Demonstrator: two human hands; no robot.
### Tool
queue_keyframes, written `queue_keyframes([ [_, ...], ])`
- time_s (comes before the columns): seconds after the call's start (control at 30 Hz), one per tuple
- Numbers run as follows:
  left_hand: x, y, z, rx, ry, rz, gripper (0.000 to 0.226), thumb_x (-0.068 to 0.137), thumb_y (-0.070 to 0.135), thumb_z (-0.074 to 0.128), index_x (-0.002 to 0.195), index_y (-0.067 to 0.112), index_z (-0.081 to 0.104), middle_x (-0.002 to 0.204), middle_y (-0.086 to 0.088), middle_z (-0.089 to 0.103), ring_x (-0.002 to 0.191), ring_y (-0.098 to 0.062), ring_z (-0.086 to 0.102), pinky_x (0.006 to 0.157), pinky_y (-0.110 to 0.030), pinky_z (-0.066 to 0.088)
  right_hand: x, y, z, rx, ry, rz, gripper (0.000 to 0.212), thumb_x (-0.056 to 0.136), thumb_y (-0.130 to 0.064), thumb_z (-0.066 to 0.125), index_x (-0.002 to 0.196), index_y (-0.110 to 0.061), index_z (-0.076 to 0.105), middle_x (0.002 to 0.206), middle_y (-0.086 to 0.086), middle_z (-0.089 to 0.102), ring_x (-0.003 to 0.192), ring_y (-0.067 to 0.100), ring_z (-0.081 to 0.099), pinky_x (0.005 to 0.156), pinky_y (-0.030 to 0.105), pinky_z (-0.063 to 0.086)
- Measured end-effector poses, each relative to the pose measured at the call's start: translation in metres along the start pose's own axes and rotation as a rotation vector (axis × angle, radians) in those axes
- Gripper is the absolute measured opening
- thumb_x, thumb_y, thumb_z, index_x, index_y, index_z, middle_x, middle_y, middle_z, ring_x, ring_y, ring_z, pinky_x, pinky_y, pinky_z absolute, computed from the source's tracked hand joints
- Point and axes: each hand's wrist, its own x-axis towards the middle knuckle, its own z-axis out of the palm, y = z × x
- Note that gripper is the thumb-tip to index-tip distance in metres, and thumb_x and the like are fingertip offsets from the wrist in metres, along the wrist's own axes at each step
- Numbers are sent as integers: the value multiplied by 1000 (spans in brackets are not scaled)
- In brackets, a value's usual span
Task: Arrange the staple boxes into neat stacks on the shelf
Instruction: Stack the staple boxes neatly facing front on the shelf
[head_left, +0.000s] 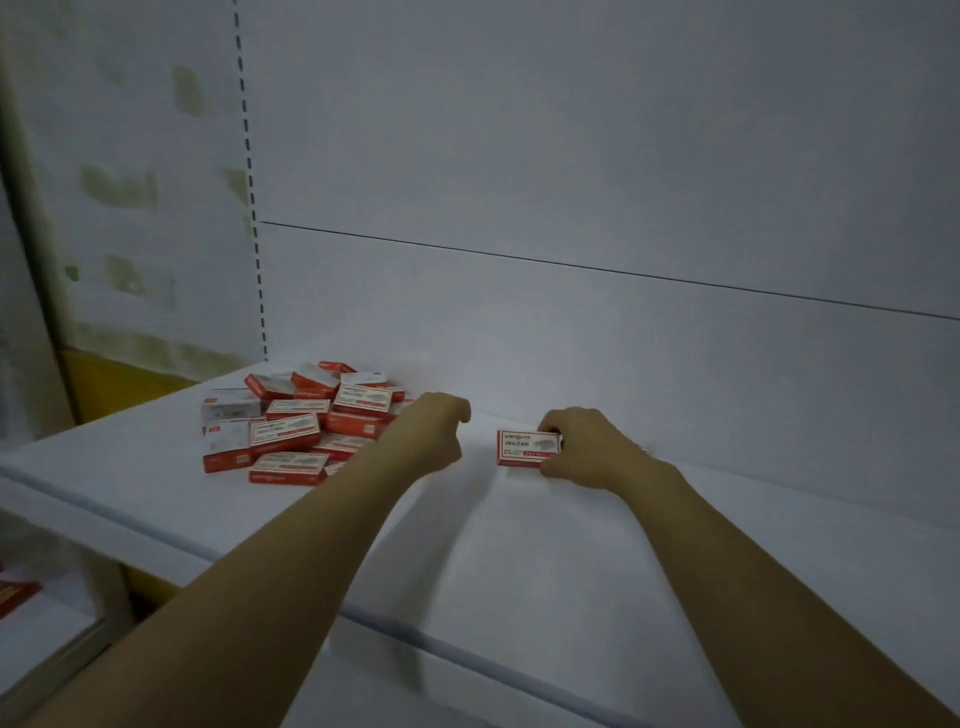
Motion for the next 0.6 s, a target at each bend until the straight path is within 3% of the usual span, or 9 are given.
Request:
queue_keyframes([
  [0.13,18,36,20,-72,-44,99,56,81,20,71,132,14,48,123,-6,56,108,-21,54,84,-25,42,-11,27,-13,14,99,61,41,78,-21,69,116,-9,58,112,10,56,101,23,54,73,24,39],
  [0.23,27,62,32,-136,-3,172,51,82,23,71,127,12,52,117,-7,59,105,-22,56,87,-28,46,-20,46,-17,40,169,101,42,79,-23,70,116,-10,57,110,8,53,99,22,54,73,23,38],
  [0.4,40,95,54,-225,89,267,28,85,18,65,111,10,63,105,-10,65,95,-25,59,80,-32,48,-32,71,-14,93,303,139,38,78,-12,66,114,-9,57,112,7,48,98,21,54,77,22,41],
  [0.5,44,105,66,-290,116,284,27,83,6,58,109,8,64,100,-10,66,93,-26,60,80,-34,48,-37,82,-8,130,379,159,41,79,-6,63,119,-6,56,119,5,42,101,19,55,88,24,46],
  [0.6,49,109,77,-353,145,309,29,82,0,53,109,7,63,95,-14,64,89,-30,60,79,-40,50,-40,88,-2,139,420,156,43,80,-4,63,122,-7,55,121,3,40,101,17,54,87,20,46],
])
